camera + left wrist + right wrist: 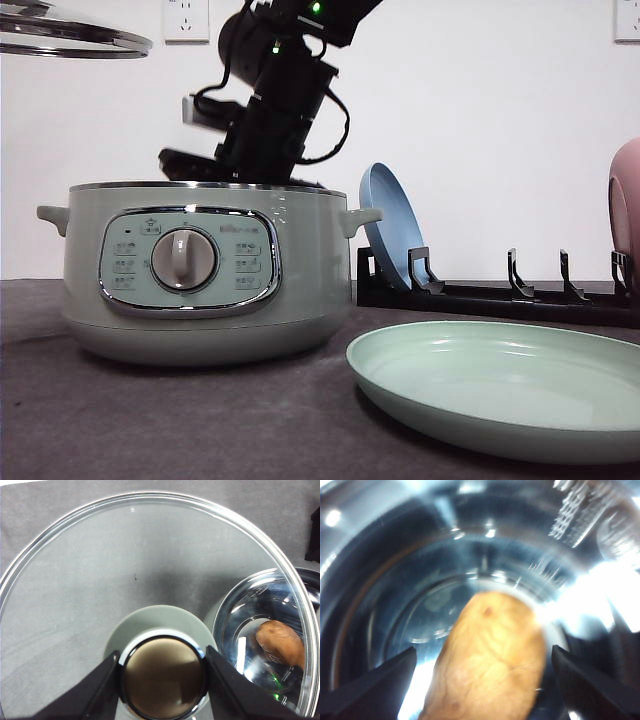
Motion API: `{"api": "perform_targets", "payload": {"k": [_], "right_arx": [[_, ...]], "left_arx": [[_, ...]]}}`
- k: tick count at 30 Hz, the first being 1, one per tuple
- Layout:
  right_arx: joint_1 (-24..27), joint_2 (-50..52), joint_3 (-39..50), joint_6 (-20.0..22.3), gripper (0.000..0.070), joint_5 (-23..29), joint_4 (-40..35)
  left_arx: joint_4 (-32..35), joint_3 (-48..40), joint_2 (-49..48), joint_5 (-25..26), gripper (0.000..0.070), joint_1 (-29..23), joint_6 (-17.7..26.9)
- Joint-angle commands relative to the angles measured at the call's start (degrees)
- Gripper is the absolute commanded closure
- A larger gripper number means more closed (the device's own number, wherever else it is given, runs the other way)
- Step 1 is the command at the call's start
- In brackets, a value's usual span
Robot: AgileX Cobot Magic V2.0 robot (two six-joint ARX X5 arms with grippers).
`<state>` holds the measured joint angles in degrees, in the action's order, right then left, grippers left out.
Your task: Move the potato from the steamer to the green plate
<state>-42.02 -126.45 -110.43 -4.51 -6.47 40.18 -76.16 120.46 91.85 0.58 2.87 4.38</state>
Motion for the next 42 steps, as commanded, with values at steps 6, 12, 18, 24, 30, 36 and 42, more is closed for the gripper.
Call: {"api": "perform_targets", "payload": {"k": [6, 12, 18, 24, 30, 36, 42], "right_arx": [[-0.93, -1.81, -1.42, -0.79, 0.0424, 0.55, -0.27], [-0.87, -1.03, -2.39, -0.54, 0.0506, 0.55, 0.87], [-0.85, 3.04, -4.92, 0.71, 0.0507, 0.56, 1.93], [-0.85, 10.14, -6.60, 2.99, 0.0507, 0.58, 6.22], [0.29, 18.57, -6.56, 3.65, 0.0514, 0.55, 12.51], [3.20, 26.56, -2.55, 3.67, 0.0524, 0.56, 15.96], [6.89, 39.12, 16.64, 3.51, 0.0524, 0.55, 11.11]], "left_arx": [[1.99, 2.64, -0.77, 0.20, 0.0699, 0.09, -0.37], [2.00, 2.64, -0.77, 0.20, 0.0699, 0.09, -0.38], [2.02, 2.64, -0.77, 0.22, 0.0699, 0.09, -0.37], [2.03, 2.64, -0.77, 0.31, 0.0699, 0.15, -0.37], [2.03, 2.64, -0.77, 1.69, 0.0699, 0.19, -0.38], [2.01, 2.64, -0.77, 4.42, 0.0699, 0.87, -0.56], [2.01, 2.64, -0.77, 4.42, 0.0699, 2.36, -0.55]]}}
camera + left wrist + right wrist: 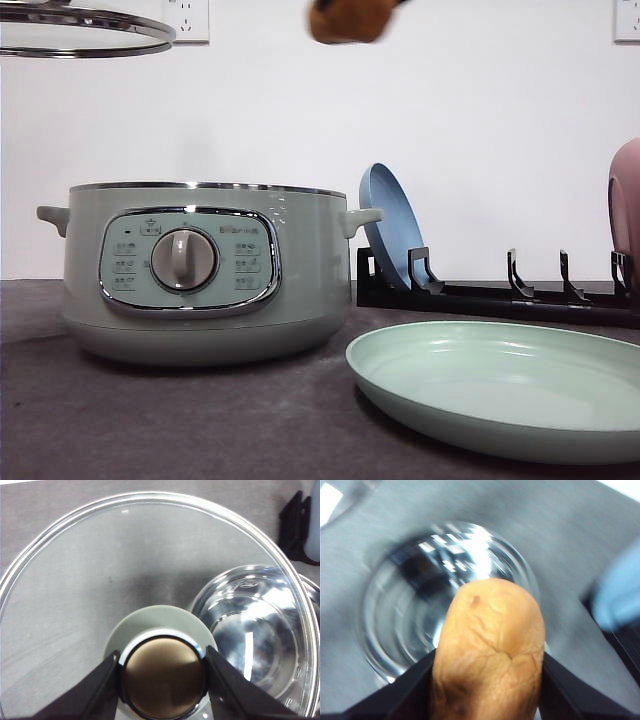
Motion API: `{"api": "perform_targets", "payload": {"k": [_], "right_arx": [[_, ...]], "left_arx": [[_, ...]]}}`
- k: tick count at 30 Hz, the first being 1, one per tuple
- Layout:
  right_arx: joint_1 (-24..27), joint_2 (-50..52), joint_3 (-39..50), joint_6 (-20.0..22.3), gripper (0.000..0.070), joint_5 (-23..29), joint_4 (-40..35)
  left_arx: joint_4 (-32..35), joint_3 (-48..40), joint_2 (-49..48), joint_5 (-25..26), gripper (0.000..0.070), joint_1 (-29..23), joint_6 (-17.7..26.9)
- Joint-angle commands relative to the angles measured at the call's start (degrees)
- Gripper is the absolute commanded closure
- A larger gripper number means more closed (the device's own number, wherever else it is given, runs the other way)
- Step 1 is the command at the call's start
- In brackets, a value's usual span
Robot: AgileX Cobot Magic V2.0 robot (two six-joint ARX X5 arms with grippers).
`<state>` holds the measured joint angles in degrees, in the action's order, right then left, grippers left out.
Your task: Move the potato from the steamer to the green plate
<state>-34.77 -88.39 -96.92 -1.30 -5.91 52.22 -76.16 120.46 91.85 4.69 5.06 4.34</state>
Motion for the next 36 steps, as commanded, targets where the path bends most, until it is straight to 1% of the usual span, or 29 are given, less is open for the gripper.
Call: {"api": "perform_targets", "payload": {"k": [1, 5, 8, 11, 15, 21, 27, 31, 36], "right_arx": [[0.03, 3.08, 6.43, 0.07, 0.0524, 0.00, -2.25], [0.88, 12.40, 21.29, -4.05, 0.0524, 0.02, -9.04], [0.89, 17.65, 29.92, -7.20, 0.0524, 0.35, -13.03], [0.66, 21.05, 36.82, -9.83, 0.0524, 0.52, -16.01], [0.12, 22.91, 44.37, -12.12, 0.0524, 2.06, -19.32], [-0.49, 22.87, 54.00, -16.03, 0.0524, 3.30, -27.73], [-0.73, 22.60, 61.35, -19.76, 0.0523, 4.71, -34.79], [-0.73, 21.24, 64.27, -20.98, 0.0523, 4.94, -37.78], [-0.73, 17.61, 65.61, -22.02, 0.0519, 4.92, -40.21]], "left_arx": [[2.01, 2.64, -0.77, 0.33, 0.0699, 0.41, -0.50], [2.01, 2.64, -0.77, 0.37, 0.0699, 1.77, -0.50], [2.01, 2.64, -0.77, 0.49, 0.0699, 2.82, -0.50], [2.01, 2.64, -0.77, 0.57, 0.0699, 4.00, -0.50], [2.00, 2.64, -0.77, 2.01, 0.0699, 5.71, -0.50], [1.94, 2.64, -0.77, 2.05, 0.0699, 8.20, -0.50], [1.90, 2.64, -0.77, 2.03, 0.0699, 9.95, -0.50], [1.86, 2.64, -0.77, 2.05, 0.0699, 10.91, -0.50], [1.53, 2.64, -0.77, 2.05, 0.0699, 12.21, -0.50]]}}
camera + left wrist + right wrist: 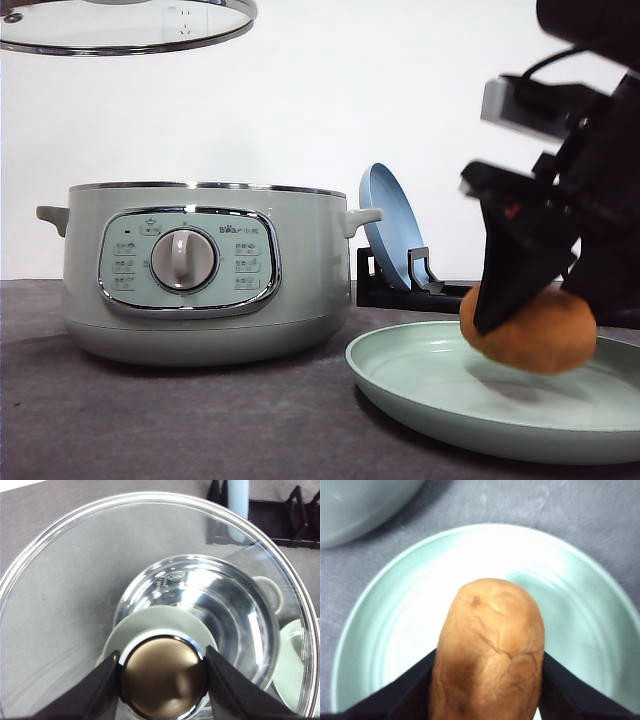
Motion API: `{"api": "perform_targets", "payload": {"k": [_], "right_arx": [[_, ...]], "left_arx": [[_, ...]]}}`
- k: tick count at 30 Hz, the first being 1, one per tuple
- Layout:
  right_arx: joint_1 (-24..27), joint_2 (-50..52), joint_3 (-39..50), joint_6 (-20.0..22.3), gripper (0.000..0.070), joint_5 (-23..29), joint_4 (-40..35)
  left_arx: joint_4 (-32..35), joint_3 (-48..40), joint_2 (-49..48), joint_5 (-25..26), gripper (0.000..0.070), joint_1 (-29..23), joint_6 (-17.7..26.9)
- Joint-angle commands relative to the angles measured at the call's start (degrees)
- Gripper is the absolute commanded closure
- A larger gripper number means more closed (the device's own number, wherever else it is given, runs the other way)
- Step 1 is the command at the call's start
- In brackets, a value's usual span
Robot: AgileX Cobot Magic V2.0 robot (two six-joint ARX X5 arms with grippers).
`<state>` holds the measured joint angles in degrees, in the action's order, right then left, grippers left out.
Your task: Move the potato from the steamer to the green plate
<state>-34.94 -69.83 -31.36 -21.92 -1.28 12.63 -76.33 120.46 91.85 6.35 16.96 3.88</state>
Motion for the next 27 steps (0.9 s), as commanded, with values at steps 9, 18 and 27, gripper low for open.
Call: {"api": "perform_targets", "payload": {"k": [9, 18, 27], "right_arx": [[-0.56, -3.65, 0.08, -1.47, 0.0317, 0.29, -0.63], [-0.50, 0.07, -1.61, -1.28, 0.0145, 1.80, -0.39], [-0.50, 9.07, -7.01, 0.27, 0.0145, 1.77, 3.82]], "left_arx": [[0.64, 2.57, -0.77, 0.39, 0.0699, 3.69, -0.05], [1.20, -0.07, -0.74, 0.37, 0.0699, 7.01, 0.20], [6.67, -7.84, 0.33, 0.35, 0.0699, 7.44, 0.74]]}}
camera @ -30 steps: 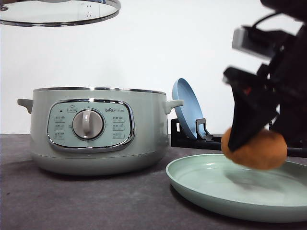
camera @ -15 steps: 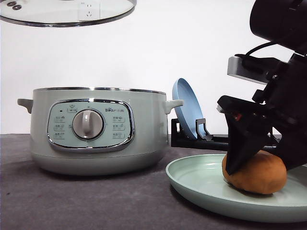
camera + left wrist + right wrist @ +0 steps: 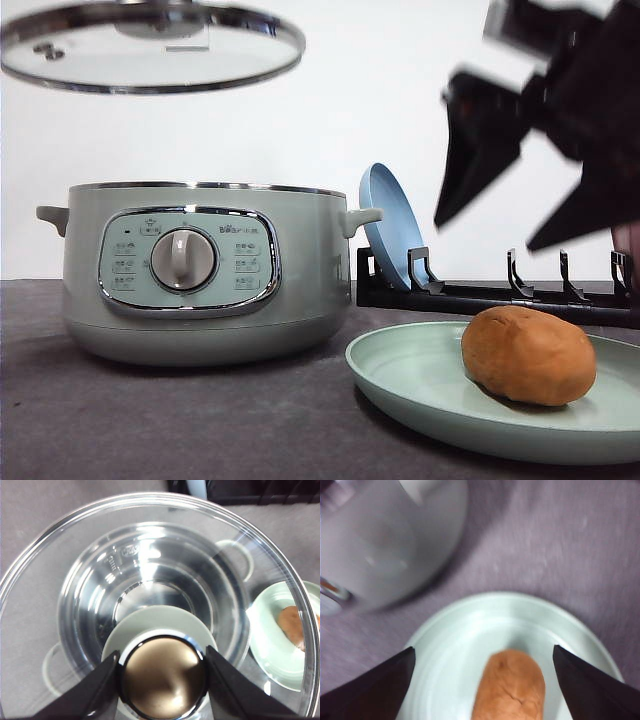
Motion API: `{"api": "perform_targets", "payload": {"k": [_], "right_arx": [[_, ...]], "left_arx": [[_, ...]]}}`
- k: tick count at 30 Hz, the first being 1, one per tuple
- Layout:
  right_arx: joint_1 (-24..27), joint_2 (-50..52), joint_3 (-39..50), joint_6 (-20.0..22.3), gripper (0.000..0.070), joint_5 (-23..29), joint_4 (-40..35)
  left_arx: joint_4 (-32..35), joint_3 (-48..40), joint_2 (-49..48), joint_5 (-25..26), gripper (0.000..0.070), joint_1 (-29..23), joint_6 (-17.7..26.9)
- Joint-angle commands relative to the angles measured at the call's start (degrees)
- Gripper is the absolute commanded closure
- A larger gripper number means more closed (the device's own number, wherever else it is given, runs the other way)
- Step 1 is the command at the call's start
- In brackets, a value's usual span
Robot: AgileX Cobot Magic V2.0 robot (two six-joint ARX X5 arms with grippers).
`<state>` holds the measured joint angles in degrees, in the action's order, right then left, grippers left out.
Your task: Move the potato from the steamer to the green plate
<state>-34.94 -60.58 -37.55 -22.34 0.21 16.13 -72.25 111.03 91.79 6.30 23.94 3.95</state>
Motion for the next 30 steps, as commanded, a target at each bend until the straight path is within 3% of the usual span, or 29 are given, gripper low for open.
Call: {"api": "perform_targets", "payload": {"k": [1, 14, 30], "right_arx": [[-0.50, 0.66, -1.38, 0.79, 0.0145, 0.28, 0.98], [-0.50, 9.37, -3.77, 1.41, 0.0146, 0.30, 4.83], [-0.50, 11.26, -3.77, 1.83, 0.0146, 0.28, 7.74]], "left_arx": [[3.21, 1.16, 0.70, 0.40, 0.0699, 0.56, 0.85], [6.29, 0.04, 8.37, 0.40, 0.0699, 1.89, 1.84], [7.98, 0.04, 14.18, -0.11, 0.0699, 2.24, 2.93]]}}
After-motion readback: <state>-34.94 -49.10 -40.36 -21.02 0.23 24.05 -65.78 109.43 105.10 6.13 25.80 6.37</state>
